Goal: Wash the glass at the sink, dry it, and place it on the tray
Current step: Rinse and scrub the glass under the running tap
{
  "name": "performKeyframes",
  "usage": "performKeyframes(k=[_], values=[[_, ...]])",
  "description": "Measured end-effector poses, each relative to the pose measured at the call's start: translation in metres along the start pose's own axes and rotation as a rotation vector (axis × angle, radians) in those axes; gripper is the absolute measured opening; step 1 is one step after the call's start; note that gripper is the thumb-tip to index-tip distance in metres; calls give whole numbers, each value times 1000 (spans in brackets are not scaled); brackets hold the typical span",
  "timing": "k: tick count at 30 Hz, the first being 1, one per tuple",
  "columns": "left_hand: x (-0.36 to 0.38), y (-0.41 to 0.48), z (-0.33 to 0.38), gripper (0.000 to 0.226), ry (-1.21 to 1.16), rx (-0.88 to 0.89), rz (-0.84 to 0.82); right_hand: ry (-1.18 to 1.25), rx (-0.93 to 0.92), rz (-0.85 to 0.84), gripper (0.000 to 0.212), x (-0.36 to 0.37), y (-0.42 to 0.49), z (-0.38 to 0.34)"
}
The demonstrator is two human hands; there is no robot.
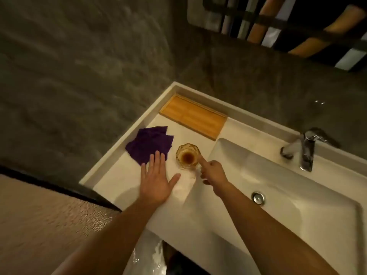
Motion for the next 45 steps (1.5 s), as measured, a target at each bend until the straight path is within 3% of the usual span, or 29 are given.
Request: performKeyframes(k=[4, 11, 15, 18, 22, 25, 30, 32, 36, 40, 45], values=[[2, 7, -2, 96, 80, 32, 72, -15, 20, 67, 53, 8, 12, -1], [3, 8, 0, 94, 59, 28, 41, 128, 70, 59, 54, 7, 10, 17], [4, 8, 0, 93, 56, 20, 29, 215, 60, 24, 31, 2, 8, 28], [4, 9, 0, 93, 75, 22, 9, 381, 80, -19, 23, -6, 4, 35], [3, 10, 0, 94, 34, 25, -28, 575, 140, -77, 29, -21, 1, 55], [1, 15, 0, 96, 9, 20, -137, 643, 141, -92, 26, -42, -3, 74], [-24, 18, 26, 69, -35, -113, -239, 722, 130, -68, 35, -100, -18, 109], [-38, 18, 59, 57, -109, -105, -176, 743, 116, -38, 35, -129, -24, 122], [-69, 13, 177, 45, -425, 158, -57, 773, 106, 57, 31, -191, -31, 151], [-93, 25, 311, 47, -449, 469, 6, 824, 121, 127, 30, -241, -30, 174], [-102, 52, 437, 61, -314, 674, 18, 837, 100, 162, 19, -280, -24, 178]])
Point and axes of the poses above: each hand's wrist, its own y-axis towards the middle knuckle, its own x-axis out of the palm, z = x × y, the point moved 6 cm from there along y, towards the middle knuckle, and after that the axes turned 4 degrees about x, right-handed, at the moved point
